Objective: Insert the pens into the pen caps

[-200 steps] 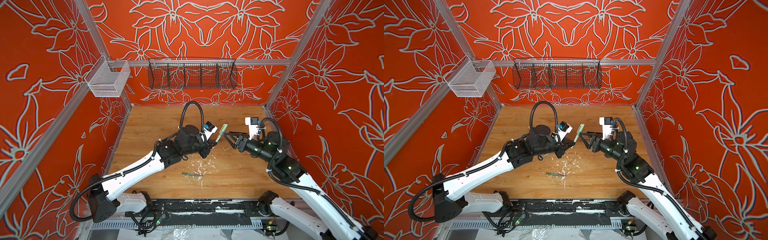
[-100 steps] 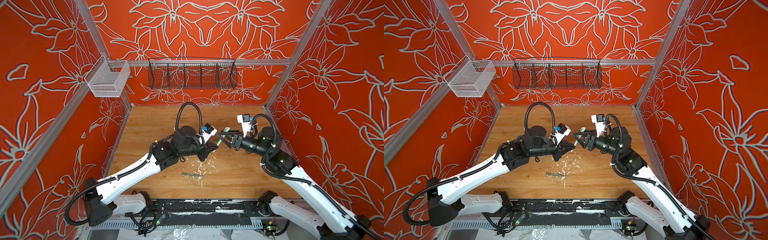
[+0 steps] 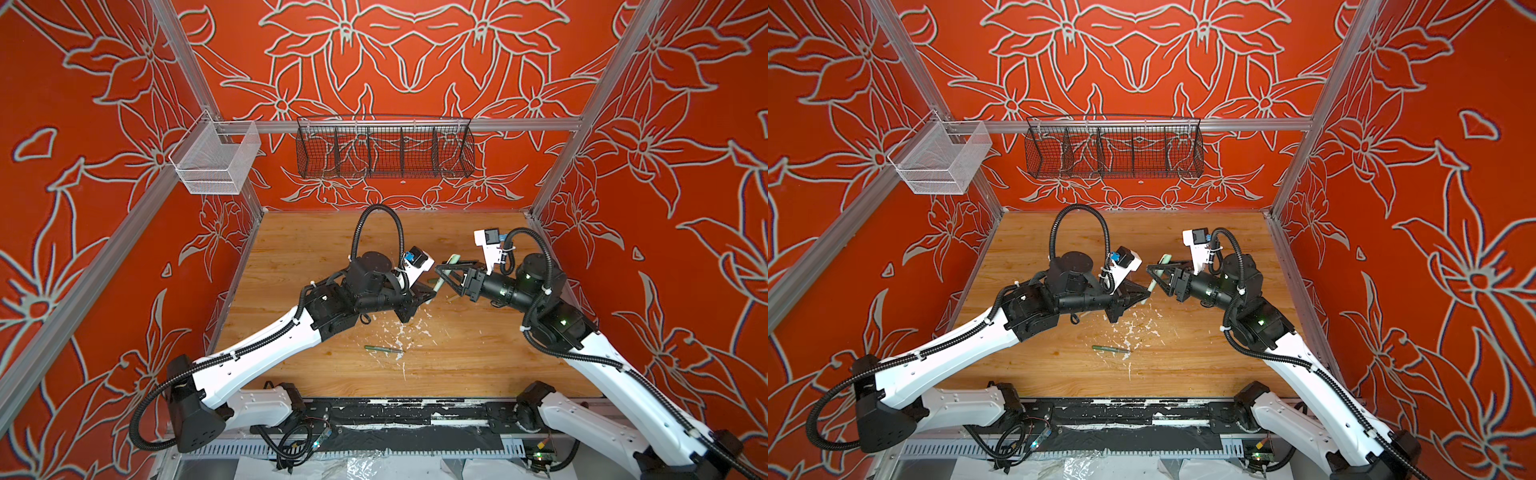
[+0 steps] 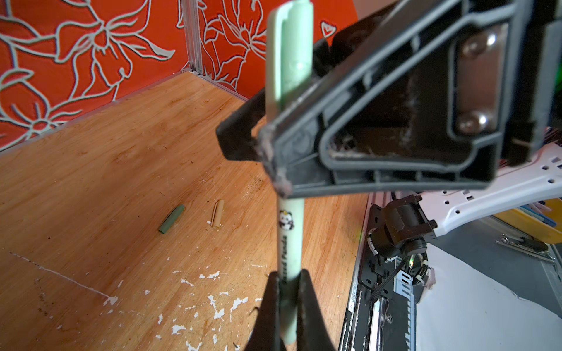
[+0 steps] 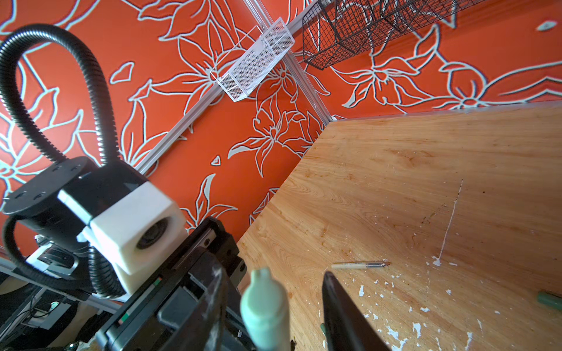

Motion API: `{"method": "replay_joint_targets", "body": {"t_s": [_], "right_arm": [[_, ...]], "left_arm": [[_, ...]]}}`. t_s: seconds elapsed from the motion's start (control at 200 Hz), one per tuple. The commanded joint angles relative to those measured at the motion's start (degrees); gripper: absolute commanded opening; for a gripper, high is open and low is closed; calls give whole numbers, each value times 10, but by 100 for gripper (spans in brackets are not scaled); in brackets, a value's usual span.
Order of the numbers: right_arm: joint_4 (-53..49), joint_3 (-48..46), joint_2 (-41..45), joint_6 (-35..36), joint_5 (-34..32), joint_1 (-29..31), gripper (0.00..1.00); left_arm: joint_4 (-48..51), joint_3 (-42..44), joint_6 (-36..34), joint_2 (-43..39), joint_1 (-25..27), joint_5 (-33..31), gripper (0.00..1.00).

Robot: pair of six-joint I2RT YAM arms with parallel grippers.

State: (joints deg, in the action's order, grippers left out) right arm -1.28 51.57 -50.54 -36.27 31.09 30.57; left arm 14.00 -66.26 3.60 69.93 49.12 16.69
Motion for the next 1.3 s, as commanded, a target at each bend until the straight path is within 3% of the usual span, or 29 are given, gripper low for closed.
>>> {"method": "replay_joint_targets", "body": {"t_s": [0.0, 0.575, 0.681, 0.786, 0.946, 1.031, 1.151, 1.291], "right_arm": [[3, -2, -4, 3, 2, -2, 48], [15, -22, -5, -5, -2, -2, 31], [16, -24, -1, -4, -7, -2, 22], [25, -26, 3, -9, -11, -2, 4], [35, -30, 2, -28, -26, -2, 0], [-20, -8, -1, -14, -60, -2, 0], [-85, 29, -13, 27, -80, -3, 0], [-93, 59, -50, 60, -16, -3, 0]], "left_arm": [[-12, -6, 2, 8, -2, 13, 0], [-19, -13, 8, 16, -3, 20, 0], [-18, -15, 7, 19, -3, 19, 0], [-16, -19, 6, 23, -3, 17, 0], [-9, -26, 12, 31, -3, 9, 0], [16, -39, 12, 32, -3, 1, 37], [66, -48, 0, 19, -6, -14, 54], [103, -49, -11, 7, -27, 41, 62]]}}
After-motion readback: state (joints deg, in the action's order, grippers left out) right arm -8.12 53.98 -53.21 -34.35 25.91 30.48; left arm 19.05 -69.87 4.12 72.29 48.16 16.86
